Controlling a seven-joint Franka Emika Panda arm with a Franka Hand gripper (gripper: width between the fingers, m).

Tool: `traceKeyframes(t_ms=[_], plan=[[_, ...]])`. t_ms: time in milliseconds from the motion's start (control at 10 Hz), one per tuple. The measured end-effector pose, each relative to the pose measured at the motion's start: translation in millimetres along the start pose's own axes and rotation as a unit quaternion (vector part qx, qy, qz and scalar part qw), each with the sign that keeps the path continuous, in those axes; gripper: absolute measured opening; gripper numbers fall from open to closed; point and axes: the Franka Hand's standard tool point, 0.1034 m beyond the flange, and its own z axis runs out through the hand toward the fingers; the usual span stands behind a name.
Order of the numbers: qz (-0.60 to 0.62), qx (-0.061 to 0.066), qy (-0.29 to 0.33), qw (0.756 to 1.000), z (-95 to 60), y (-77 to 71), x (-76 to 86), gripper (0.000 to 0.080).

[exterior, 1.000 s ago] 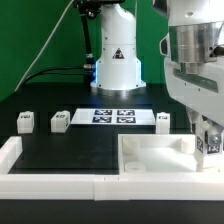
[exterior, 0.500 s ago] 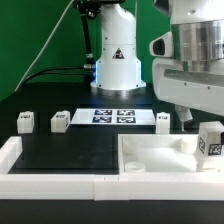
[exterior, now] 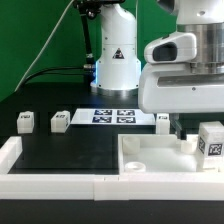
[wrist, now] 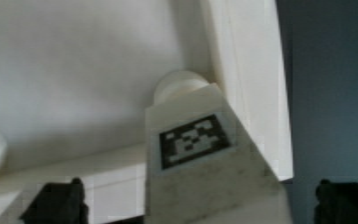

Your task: Assemble one leg

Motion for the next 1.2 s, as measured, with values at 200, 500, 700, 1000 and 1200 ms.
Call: traceKeyframes(t_ms=[200, 500, 700, 1000, 1200], plan=[[-0.104, -0.009, -0.004, 0.995, -1.7, 2.6, 2.8, 0.0649], [-0.115, -0.009, 0.006, 0.993, -1.9, 5.6, 5.1, 0.0520], [-0.111, -0.009, 0.006, 0.994, -1.6, 5.2, 4.9, 0.0385], [-0.064, -0.007, 0.011, 0.998, -0.4, 5.2, 5.2, 0.0291], [0.105, -0.003, 0.023, 0.994, 0.4, 2.4, 3.6, 0.0291]])
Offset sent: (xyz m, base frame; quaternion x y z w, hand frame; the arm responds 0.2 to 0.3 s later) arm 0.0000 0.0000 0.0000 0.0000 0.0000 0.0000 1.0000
